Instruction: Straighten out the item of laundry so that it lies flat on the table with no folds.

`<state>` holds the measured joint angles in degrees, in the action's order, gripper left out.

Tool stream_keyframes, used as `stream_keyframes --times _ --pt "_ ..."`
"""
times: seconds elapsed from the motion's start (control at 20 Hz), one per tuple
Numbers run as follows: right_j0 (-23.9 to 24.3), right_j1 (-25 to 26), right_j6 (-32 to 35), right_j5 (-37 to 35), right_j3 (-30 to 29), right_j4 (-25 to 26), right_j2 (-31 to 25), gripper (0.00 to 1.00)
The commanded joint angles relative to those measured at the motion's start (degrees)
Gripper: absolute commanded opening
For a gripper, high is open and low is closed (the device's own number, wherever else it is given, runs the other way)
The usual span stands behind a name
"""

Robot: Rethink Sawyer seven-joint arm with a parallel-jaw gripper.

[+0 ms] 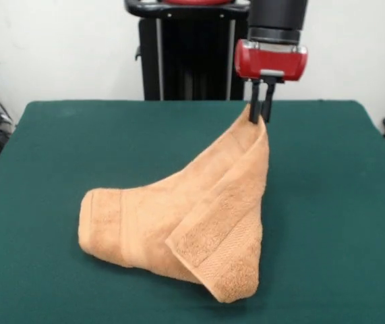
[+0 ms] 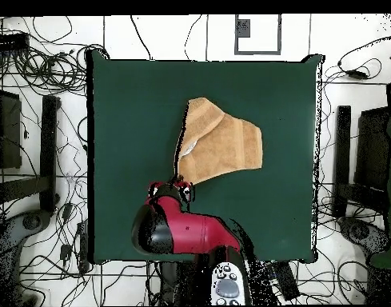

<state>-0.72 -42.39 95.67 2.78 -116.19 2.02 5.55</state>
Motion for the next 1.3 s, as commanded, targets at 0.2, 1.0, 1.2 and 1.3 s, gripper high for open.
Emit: stream_keyframes --times 0.2,1.0,1.2,1.3 --pt "-9.1 4.2 19.5 2.8 -3.7 -11.4 2.7 0.00" --pt "-23.5 9.0 21.0 -3.2 2.2 -29.6 7.3 0.00" --pt "-24.8 9.9 20.0 -5.8 4.7 -31.4 9.0 0.00" --pt "-24.3 9.9 19.4 -5.9 4.8 -31.6 9.1 0.00"
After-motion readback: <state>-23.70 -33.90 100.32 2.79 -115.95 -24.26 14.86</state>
